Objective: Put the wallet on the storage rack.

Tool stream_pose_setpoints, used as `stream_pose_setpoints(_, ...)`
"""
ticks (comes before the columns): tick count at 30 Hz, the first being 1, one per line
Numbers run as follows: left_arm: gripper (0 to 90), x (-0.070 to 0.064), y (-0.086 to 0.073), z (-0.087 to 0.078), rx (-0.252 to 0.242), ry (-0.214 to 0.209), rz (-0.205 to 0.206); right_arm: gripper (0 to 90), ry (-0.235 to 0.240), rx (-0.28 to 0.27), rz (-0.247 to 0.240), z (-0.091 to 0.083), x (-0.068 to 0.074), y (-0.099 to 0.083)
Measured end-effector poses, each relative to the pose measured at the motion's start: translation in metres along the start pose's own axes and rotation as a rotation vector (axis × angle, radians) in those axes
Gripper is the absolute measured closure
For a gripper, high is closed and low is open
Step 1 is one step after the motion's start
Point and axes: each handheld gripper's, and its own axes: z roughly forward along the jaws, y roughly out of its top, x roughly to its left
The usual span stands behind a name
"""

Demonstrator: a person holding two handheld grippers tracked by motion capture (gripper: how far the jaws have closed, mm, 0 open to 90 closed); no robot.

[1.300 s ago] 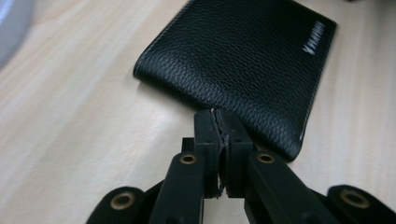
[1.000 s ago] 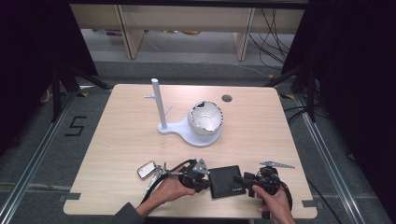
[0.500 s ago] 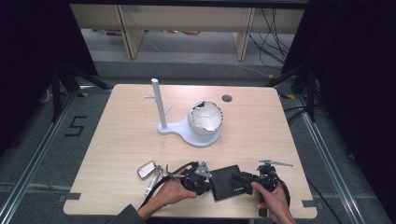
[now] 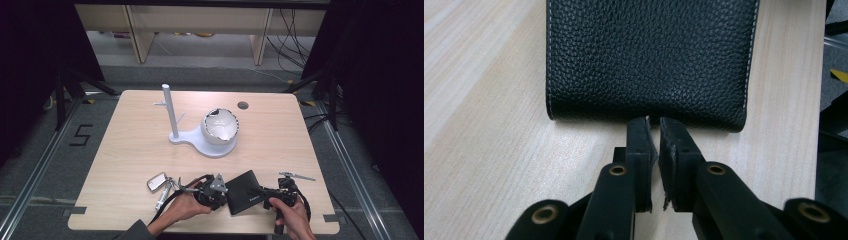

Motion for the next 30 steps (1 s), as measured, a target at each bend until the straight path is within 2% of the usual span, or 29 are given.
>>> stream_pose_setpoints(3, 77.5, 0.001, 0.000, -0.001, 0.006, 0.005, 0.001, 75.3, 0.016, -0.009, -0.007, -0.001, 0.003, 0.000)
stream_pose_setpoints(5, 74.4, 0.001, 0.000, -0.003, 0.013, 0.011, 0.008, 77.2, 0.037, -0.008, 0.008, -0.002, 0.010, 0.000)
stream_pose_setpoints(6, 74.4, 0.000, -0.001, -0.003, -0.002, 0.017, -0.002, 77.2, 0.037, -0.008, 0.008, -0.002, 0.010, 0.000)
stream_pose_setpoints(7, 69.4, 0.001, 0.000, -0.011, 0.011, 0.031, 0.021, 78.2, 0.043, -0.011, -0.017, -0.002, 0.012, 0.001)
stream_pose_setpoints(8, 66.9, 0.001, 0.000, -0.011, 0.011, 0.031, 0.021, 78.2, 0.043, -0.011, -0.017, -0.002, 0.012, 0.001)
stream_pose_setpoints(9, 66.9, -0.001, -0.001, -0.014, -0.013, 0.043, -0.001, 78.6, 0.046, -0.019, -0.038, -0.002, 0.012, 0.001)
stream_pose_setpoints(10, 58.8, 0.000, -0.001, -0.024, 0.008, 0.057, 0.042, 79.2, 0.058, -0.020, -0.032, -0.003, 0.017, 0.003)
stream_pose_setpoints(12, 52.3, -0.002, -0.003, -0.028, 0.000, 0.066, 0.043, 79.4, 0.069, -0.030, -0.029, -0.003, 0.020, 0.004)
stream_pose_setpoints(13, 48.6, -0.004, -0.006, -0.038, 0.007, 0.085, 0.049, 79.5, 0.069, -0.037, -0.070, -0.004, 0.019, 0.005)
stream_pose_setpoints(14, 45.8, -0.004, -0.006, -0.038, 0.007, 0.085, 0.049, 79.5, 0.075, -0.047, -0.075, -0.005, 0.020, 0.005)
stream_pose_setpoints(15, 41.8, -0.007, -0.011, -0.045, 0.006, 0.108, 0.040, 79.5, 0.083, -0.044, -0.058, -0.007, 0.023, 0.006)
stream_pose_setpoints(16, 40.2, -0.007, -0.011, -0.045, 0.006, 0.108, 0.040, 79.5, 0.083, -0.044, -0.058, -0.007, 0.023, 0.006)
stream_pose_setpoints(17, 40.2, -0.009, -0.014, -0.049, 0.020, 0.115, 0.056, 79.5, 0.084, -0.055, -0.084, -0.008, 0.023, 0.008)
stream_pose_setpoints(18, 38.6, -0.011, -0.017, -0.051, 0.015, 0.120, 0.053, 79.5, 0.079, -0.072, -0.116, -0.008, 0.025, 0.011)
stream_pose_setpoints(19, 37.7, -0.013, -0.024, -0.055, -0.001, 0.127, 0.027, 79.5, 0.081, -0.064, -0.085, -0.010, 0.029, 0.012)
stream_pose_setpoints(20, 36.1, -0.013, -0.024, -0.055, -0.001, 0.127, 0.027, 79.5, 0.081, -0.064, -0.085, -0.010, 0.029, 0.012)
stream_pose_setpoints(22, 34.1, -0.014, -0.030, -0.060, -0.002, 0.140, 0.016, 79.5, 0.081, -0.072, -0.102, -0.010, 0.027, 0.014)
stream_pose_setpoints(23, 33.5, -0.013, -0.034, -0.064, -0.001, 0.148, 0.014, 79.5, 0.079, -0.087, -0.131, -0.009, 0.024, 0.018)
stream_pose_setpoints(24, 33.0, -0.013, -0.034, -0.064, -0.001, 0.148, 0.014, 79.5, 0.079, -0.087, -0.131, -0.009, 0.024, 0.018)
stream_pose_setpoints(25, 33.0, -0.012, -0.037, -0.067, -0.008, 0.156, 0.009, 79.4, 0.077, -0.085, -0.098, -0.010, 0.027, 0.018)
stream_pose_setpoints(27, 32.4, -0.010, -0.041, -0.071, -0.036, 0.170, -0.008, 79.4, 0.059, -0.109, -0.115, -0.013, 0.021, 0.026)
stream_pose_setpoints(28, 32.4, -0.010, -0.042, -0.073, -0.040, 0.177, -0.022, 79.4, 0.059, -0.109, -0.115, -0.013, 0.021, 0.026)
stream_pose_setpoints(29, 31.8, -0.009, -0.045, -0.076, -0.035, 0.177, -0.021, 79.4, 0.056, -0.108, -0.092, -0.015, 0.022, 0.027)
stream_pose_setpoints(30, 31.2, -0.008, -0.046, -0.078, -0.033, 0.186, -0.025, 79.4, 0.045, -0.134, -0.109, -0.017, 0.017, 0.034)
